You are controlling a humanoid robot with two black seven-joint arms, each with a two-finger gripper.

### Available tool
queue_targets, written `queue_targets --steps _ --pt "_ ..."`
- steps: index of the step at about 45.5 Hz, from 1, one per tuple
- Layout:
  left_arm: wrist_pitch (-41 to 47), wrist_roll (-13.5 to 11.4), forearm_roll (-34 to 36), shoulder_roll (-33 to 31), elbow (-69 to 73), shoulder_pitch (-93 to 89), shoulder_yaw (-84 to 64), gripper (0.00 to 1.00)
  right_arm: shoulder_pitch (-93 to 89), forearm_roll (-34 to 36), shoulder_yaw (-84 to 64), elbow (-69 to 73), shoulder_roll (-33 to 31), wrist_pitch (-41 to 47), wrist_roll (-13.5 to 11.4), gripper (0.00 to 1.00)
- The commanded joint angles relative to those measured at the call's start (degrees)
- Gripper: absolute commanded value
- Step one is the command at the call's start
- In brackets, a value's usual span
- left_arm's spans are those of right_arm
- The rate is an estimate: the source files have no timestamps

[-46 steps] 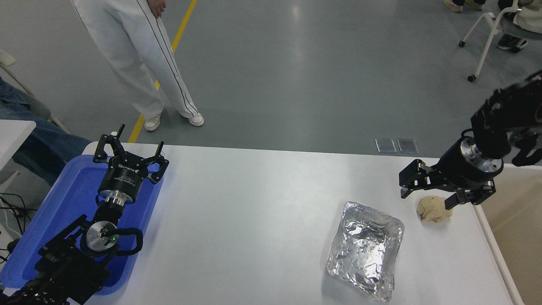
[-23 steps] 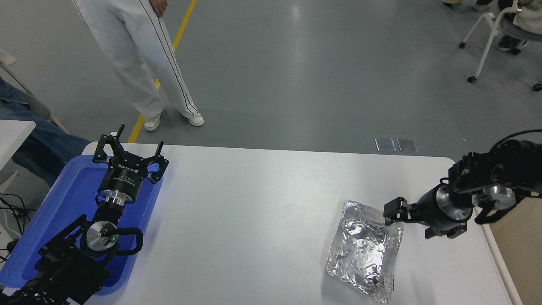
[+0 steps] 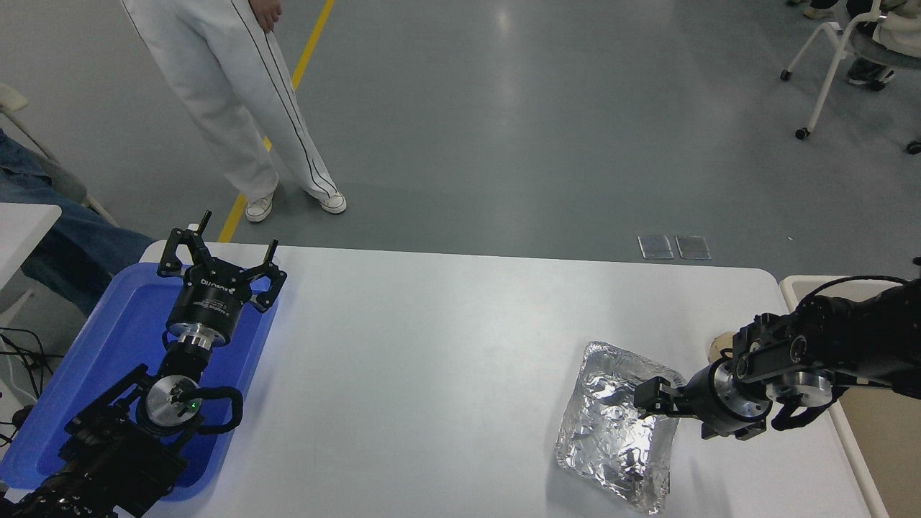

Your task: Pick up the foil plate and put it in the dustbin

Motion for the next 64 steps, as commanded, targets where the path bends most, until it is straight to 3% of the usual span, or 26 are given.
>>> queue_targets --steps 1,11,19,27,30,35,51,64 --pt "0.0 0.0 0.0 0.0 0.0 0.0 0.0 1.0 -3.3 0.3 1.0 -2.4 0.4 -0.7 -0.3 0.93" --pt "0.0 0.0 0.0 0.0 0.1 0.0 0.0 1.0 -5.7 0.4 3.0 -4.4 0.4 -0.7 -1.1 0.86" --pt "0.0 0.0 0.0 0.0 0.0 0.0 0.0 1.0 -5.7 2.1 2.9 -4.1 0.3 -0.5 -2.0 0.44" --pt "0.0 0.0 0.0 0.0 0.0 0.0 0.0 1.0 -5.7 4.6 2.9 -4.0 0.2 -0.5 -2.4 0.27" --pt "0.0 0.0 0.0 0.0 0.0 0.0 0.0 1.0 -5.7 4.7 2.9 -3.8 0.2 -0.4 -2.4 0.13" --pt "0.0 0.0 0.0 0.0 0.0 0.0 0.0 1.0 -5.7 5.1 3.0 -3.8 0.2 -0.4 -2.4 0.01" --pt "0.0 0.0 0.0 0.0 0.0 0.0 0.0 1.0 -5.4 8.4 3.5 -3.4 0.1 -0.5 -2.3 0.0" --pt "0.0 0.0 0.0 0.0 0.0 0.0 0.0 1.0 -1.0 8.4 3.0 0.6 -3.7 0.2 -2.3 0.0"
